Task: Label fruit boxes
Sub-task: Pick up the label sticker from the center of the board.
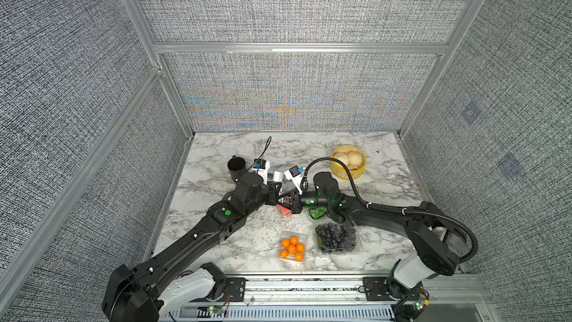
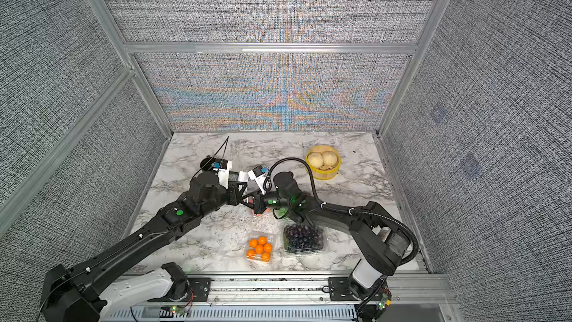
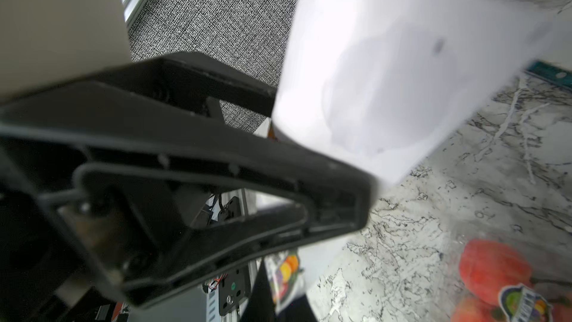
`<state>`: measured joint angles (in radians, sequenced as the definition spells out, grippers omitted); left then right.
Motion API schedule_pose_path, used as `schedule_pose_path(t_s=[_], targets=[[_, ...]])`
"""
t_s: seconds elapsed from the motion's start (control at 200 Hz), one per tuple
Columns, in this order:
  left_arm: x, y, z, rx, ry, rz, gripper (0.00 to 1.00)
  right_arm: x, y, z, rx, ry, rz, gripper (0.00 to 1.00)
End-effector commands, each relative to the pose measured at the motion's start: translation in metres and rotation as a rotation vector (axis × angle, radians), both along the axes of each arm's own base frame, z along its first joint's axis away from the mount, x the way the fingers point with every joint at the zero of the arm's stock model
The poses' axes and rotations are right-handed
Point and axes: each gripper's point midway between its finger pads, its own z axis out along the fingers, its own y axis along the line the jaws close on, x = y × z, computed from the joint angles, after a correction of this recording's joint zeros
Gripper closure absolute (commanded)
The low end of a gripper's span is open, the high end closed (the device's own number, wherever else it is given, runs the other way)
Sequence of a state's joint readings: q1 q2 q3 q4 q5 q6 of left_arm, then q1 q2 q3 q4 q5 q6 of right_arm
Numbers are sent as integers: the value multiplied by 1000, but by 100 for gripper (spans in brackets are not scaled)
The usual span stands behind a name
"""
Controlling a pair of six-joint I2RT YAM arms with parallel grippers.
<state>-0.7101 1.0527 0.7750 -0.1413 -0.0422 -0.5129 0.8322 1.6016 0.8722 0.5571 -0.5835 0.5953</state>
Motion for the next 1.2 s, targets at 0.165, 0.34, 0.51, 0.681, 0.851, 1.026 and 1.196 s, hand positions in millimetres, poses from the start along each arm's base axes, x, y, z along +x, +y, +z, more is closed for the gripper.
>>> schedule_pose_path(t_s=[0.165, 0.34, 0.51, 0.681, 0.851, 1.026, 1.196], targets=[[2, -2, 31, -64, -78, -30, 27, 4, -30, 13, -32, -119, -28, 100], [-17, -24, 88, -200, -221, -226, 19, -22, -59, 37, -73, -272, 69, 100], [-73, -65, 120, -418, -319, -643, 17, -50, -86, 58, -68, -385, 91, 100], [-97, -68, 142, -534, -421, -778, 16, -68, -100, 70, -30, -450, 118, 100], [-115, -67, 154, -615, -432, -868, 25, -78, -103, 78, 7, -473, 146, 100], [-100, -70, 137, -573, -381, -803, 25, -94, -104, 88, 72, -506, 206, 100], [-119, -69, 148, -653, -387, -896, 39, -97, -106, 95, 95, -520, 207, 100]])
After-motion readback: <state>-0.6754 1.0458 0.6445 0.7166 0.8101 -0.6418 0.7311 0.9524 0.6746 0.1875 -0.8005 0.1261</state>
